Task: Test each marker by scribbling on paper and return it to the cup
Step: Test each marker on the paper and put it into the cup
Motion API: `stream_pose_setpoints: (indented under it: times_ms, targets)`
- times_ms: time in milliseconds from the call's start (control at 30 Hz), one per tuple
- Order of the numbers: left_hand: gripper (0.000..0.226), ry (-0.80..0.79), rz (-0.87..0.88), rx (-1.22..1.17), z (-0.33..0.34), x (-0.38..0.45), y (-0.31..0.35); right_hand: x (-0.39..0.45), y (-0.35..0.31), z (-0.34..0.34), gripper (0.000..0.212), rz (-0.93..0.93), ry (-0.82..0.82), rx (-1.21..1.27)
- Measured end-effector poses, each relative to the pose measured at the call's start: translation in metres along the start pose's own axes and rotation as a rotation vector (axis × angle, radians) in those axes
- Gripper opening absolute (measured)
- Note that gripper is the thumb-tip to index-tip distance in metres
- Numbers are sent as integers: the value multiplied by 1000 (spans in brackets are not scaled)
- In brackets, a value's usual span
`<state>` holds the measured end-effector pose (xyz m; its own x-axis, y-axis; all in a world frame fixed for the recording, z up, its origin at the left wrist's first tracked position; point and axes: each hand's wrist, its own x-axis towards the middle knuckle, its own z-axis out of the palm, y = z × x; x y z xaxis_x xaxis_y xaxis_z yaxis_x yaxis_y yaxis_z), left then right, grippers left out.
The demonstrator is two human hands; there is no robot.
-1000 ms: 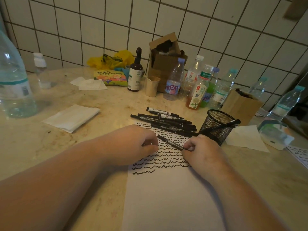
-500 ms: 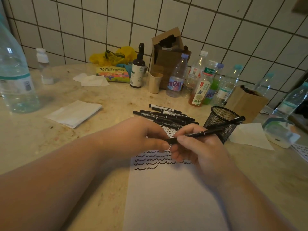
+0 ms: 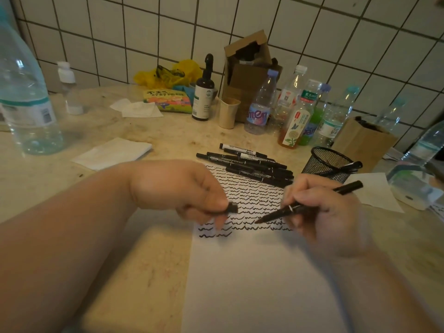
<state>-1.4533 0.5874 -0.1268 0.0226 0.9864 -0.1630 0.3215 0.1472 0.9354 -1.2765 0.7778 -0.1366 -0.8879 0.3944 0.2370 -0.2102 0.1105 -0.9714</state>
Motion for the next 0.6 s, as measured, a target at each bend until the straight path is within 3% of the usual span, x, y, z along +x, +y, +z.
stream_pose_setpoints:
  times_ms: [100, 167, 233, 300, 600]
  targets:
    - [31, 447, -68, 5, 1, 11, 7, 1, 7, 6, 17, 136, -19, -132]
    - [31, 634, -164, 255, 7, 21, 6, 1, 11, 12, 22, 203, -34, -182]
    - [30, 615, -237, 559, 12, 26, 0, 0, 12, 14, 28, 236, -12, -207]
    - [29, 531, -292, 717, 16, 26, -5, 0, 10, 15, 31, 260, -5, -203]
    - [31, 517, -287, 765, 17, 28, -8, 0, 10, 20, 32, 294, -18, -213]
